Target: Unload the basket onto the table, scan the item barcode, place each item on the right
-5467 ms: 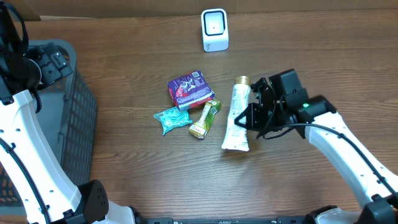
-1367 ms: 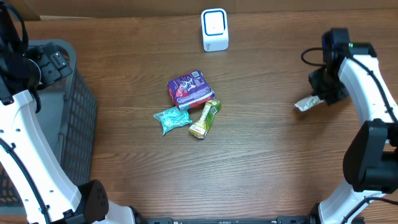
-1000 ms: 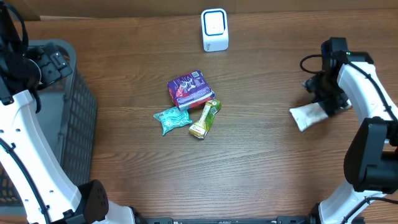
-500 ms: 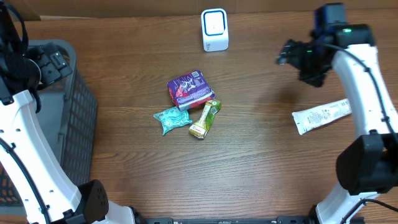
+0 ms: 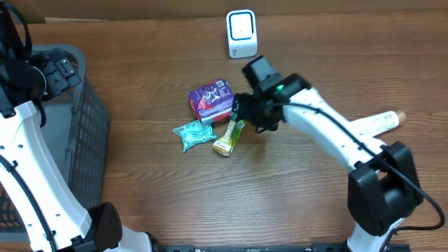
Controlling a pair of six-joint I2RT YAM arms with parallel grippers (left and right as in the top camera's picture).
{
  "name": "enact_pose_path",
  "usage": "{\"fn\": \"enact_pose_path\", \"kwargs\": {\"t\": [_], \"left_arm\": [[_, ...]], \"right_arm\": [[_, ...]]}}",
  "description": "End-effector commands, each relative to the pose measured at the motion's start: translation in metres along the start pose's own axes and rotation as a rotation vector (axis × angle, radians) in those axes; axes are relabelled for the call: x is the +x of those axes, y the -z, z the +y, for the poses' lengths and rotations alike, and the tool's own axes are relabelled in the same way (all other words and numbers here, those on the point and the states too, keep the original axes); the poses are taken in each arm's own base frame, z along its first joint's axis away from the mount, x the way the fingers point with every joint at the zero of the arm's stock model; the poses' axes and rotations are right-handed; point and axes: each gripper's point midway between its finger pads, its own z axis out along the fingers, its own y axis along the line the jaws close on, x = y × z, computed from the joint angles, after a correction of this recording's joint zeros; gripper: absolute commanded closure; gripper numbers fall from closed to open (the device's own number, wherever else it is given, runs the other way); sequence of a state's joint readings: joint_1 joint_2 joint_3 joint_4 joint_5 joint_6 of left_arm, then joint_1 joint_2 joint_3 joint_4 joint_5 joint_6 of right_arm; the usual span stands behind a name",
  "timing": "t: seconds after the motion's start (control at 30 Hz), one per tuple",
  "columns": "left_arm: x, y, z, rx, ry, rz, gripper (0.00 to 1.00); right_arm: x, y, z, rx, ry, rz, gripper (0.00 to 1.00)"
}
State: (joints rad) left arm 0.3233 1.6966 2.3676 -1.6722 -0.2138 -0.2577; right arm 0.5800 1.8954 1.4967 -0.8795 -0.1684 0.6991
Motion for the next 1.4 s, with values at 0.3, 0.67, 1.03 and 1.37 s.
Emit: {"fn": "enact_pose_path", "kwargs": {"t": [0.3, 0.67, 1.03, 1.37], "left_arm": [[0.000, -0.004, 0.001, -0.010, -0.011, 0.008, 0.00], [0.000, -0.004, 0.001, -0.010, -0.010, 0.008, 0.00], [0.000, -0.004, 0.001, -0.010, -0.010, 0.008, 0.00], [0.000, -0.004, 0.001, -0.010, -0.011, 0.009, 0.00]], "right_arm": [[0.049, -0.038, 0.015, 0.031, -0.117, -0.063, 0.28], [0.061, -0.064, 0.001, 0.000, -0.207, -0.068, 0.36], [0.071, -0.083, -0.009, -0.049, -0.251, -0.060, 0.68], [0.046, -0.025, -0.023, 0.133, -0.014, -0.060, 0.85]]}}
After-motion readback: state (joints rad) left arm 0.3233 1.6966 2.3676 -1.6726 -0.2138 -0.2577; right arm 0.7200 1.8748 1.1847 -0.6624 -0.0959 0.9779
